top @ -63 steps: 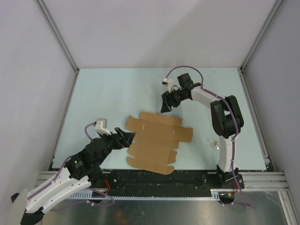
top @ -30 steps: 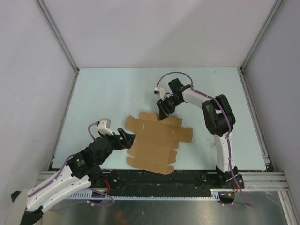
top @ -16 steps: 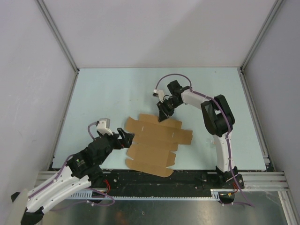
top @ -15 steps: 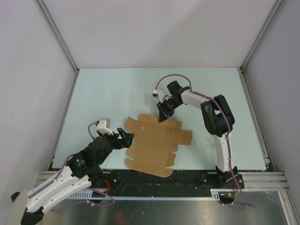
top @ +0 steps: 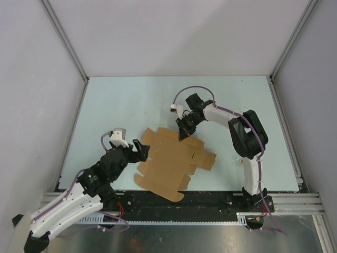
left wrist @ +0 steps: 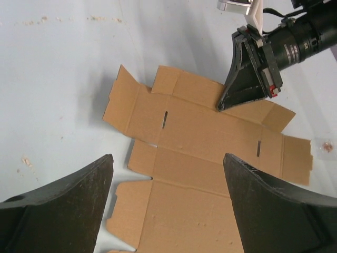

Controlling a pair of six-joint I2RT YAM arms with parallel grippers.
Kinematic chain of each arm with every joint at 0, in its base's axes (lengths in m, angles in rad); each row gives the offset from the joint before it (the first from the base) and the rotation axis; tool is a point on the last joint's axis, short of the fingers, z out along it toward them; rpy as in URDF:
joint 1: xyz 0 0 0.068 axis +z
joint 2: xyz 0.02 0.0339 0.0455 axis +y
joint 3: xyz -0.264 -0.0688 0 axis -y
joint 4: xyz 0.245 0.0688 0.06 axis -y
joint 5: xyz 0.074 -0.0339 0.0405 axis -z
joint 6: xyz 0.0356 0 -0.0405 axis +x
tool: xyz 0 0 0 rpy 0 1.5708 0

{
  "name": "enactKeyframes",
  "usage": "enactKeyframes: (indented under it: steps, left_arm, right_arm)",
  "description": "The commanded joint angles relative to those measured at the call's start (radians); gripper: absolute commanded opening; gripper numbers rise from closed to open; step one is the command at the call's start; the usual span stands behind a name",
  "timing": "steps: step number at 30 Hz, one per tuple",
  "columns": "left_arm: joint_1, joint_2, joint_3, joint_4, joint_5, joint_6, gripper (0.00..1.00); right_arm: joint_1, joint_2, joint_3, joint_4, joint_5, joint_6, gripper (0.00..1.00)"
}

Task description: Fold the paper box

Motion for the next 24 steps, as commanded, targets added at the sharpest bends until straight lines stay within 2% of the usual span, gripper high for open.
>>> enactKeyframes:
  steps: [1, 5, 10, 15, 16, 20, 24]
  left_arm:
    - [0.029, 0.052, 0.071, 0.147, 0.027, 0.092, 0.89]
    - [0.037, 0.136, 0.136, 0.201, 0.055, 0.177, 0.89]
    - [0.051, 0.160, 0.179, 0.279, 0.106, 0.281, 0.87]
    - [0.121, 0.154, 0.157, 0.333, 0.186, 0.294, 0.86]
    - [0.158, 0.143, 0.147, 0.391, 0.208, 0.289, 0.86]
    - [0.254, 0.135, 0.108, 0.489, 0.413, 0.281, 0.84]
    - [0.317, 0.169, 0.117, 0.519, 0.527, 0.284, 0.84]
  right_arm:
    - [0.015, -0.121, -0.011, 0.018, 0.092, 0.059, 0.00]
    - [0.026, -0.180, -0.012, 0.001, 0.148, 0.078, 0.00]
    - [0.047, -0.288, -0.018, -0.029, 0.145, 0.081, 0.00]
    - [0.047, -0.388, -0.018, -0.092, 0.076, 0.061, 0.00]
    - [0.047, -0.399, -0.022, -0.103, 0.064, 0.058, 0.00]
    - [0.061, -0.445, -0.024, -0.157, 0.024, 0.034, 0.00]
    - [0.084, -0.494, -0.024, -0.206, 0.001, 0.007, 0.00]
